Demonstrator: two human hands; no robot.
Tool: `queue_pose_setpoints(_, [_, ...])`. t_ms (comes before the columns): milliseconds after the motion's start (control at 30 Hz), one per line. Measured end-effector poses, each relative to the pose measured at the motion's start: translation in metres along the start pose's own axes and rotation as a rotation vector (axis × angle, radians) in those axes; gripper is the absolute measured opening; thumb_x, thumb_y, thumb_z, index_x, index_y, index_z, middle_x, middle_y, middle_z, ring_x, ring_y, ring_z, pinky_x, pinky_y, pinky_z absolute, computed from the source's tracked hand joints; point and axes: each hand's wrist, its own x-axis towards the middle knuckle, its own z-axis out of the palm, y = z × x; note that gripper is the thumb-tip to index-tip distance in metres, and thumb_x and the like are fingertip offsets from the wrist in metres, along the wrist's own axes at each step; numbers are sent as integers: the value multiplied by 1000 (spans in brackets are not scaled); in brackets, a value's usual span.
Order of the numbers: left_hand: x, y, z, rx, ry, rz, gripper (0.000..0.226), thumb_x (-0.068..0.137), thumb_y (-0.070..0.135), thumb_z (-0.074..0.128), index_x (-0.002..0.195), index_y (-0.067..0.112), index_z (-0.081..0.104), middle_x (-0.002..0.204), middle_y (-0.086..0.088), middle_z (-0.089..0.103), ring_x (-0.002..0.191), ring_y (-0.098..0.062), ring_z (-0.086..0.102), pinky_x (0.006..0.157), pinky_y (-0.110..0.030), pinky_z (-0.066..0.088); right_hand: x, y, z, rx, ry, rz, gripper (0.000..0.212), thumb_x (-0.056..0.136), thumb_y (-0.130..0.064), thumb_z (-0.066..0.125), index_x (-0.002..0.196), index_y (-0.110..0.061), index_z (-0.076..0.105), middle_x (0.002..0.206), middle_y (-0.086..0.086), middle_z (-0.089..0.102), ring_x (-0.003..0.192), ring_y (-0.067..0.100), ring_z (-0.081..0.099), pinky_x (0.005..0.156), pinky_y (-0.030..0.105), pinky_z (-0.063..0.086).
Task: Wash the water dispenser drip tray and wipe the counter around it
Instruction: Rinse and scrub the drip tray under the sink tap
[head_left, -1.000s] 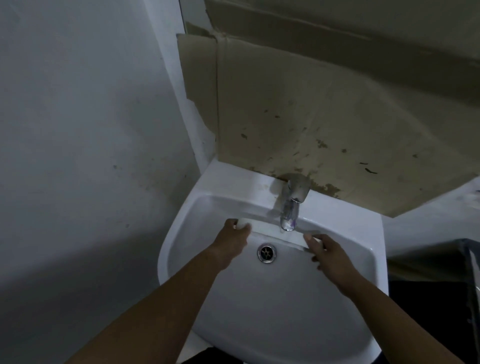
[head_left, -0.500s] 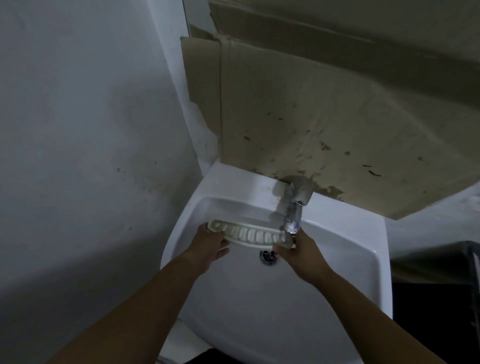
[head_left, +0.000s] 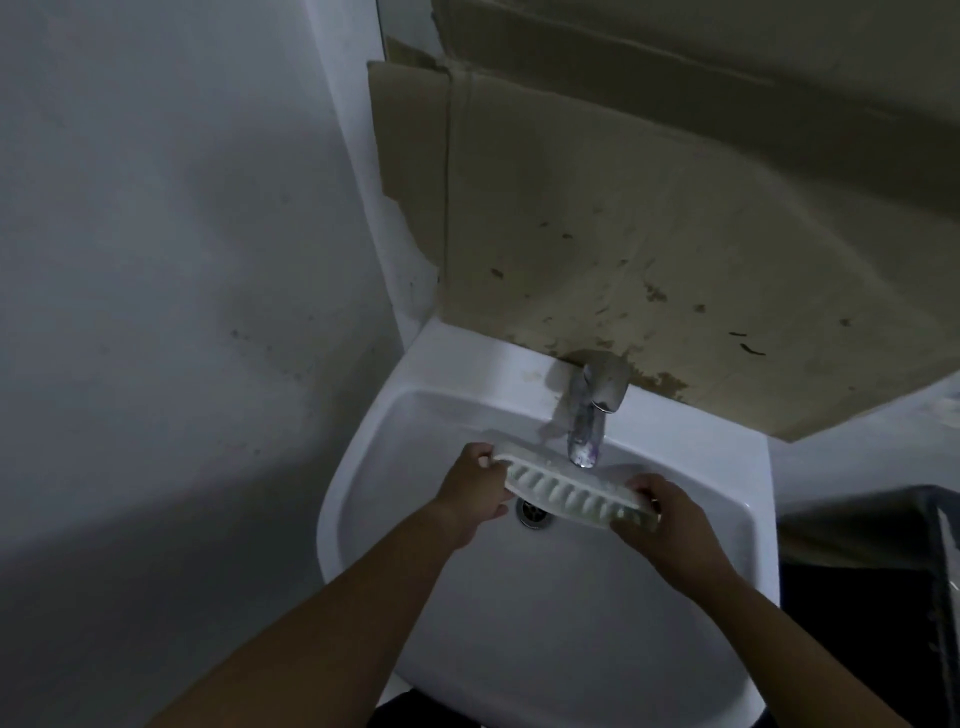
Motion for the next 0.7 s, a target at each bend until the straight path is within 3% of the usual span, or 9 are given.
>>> queue_pose_setpoints(100, [0,0,3,35,-3,17,21,94,9,48,113,19,47,121,-13,58,93,-27,66,72,-31,50,2,4,0,-29,63,-16,34,69,-13,84,86,-21,56,85,-3,62,78,13,58,61,20,38])
queue_pose_setpoints(200, [1,2,5,153,-10,92,39,88,1,53,123,17,51,122,-12,57,103,-30,62,82,-36,52,4,5,1,-77,106,6,39,64,-13,86,79,-21,51,83,-2,59,75,14,54,59,24,36])
queue_pose_setpoints(267, [1,2,4,227,-16,157,46,87,5,56,131,19,52,125,-13,58,99,-29,59,86,-36,52,5,5,2,-117,146,-12,40,61,-9,86,76,-19,51,83,-2,55,73,16,51,58,25,35])
queue_pose_setpoints(400, [-1,2,1,198,-1,220,30,89,12,63,116,21,54,105,-11,60,71,-16,53,63,-25,46,4,-1,4,-126,158,-53,39,60,-8,85,72,-17,49,81,-2,52,71,15,49,58,28,39])
queue_pose_setpoints(467, [1,0,-2,176,9,251,26,89,10,64,110,21,53,102,-9,61,66,-14,52,57,-22,44,2,-5,6,-108,131,-57,40,60,-13,86,77,-17,50,83,-2,54,73,17,51,61,33,44])
queue_pose_setpoints(600, [3,-1,-5,104,4,274,28,87,5,64,106,22,55,108,-8,64,87,-18,59,85,-37,53,-1,-17,7,-44,81,-52,53,62,-24,90,101,-24,54,97,-5,59,86,15,57,72,31,47])
queue_pose_setpoints(700, [3,2,-6,-23,-21,237,32,88,-2,61,113,17,53,102,-1,61,84,-14,58,87,-36,52,1,-22,7,-103,43,-84,69,56,-29,94,116,-22,59,109,-8,53,97,14,55,80,28,48])
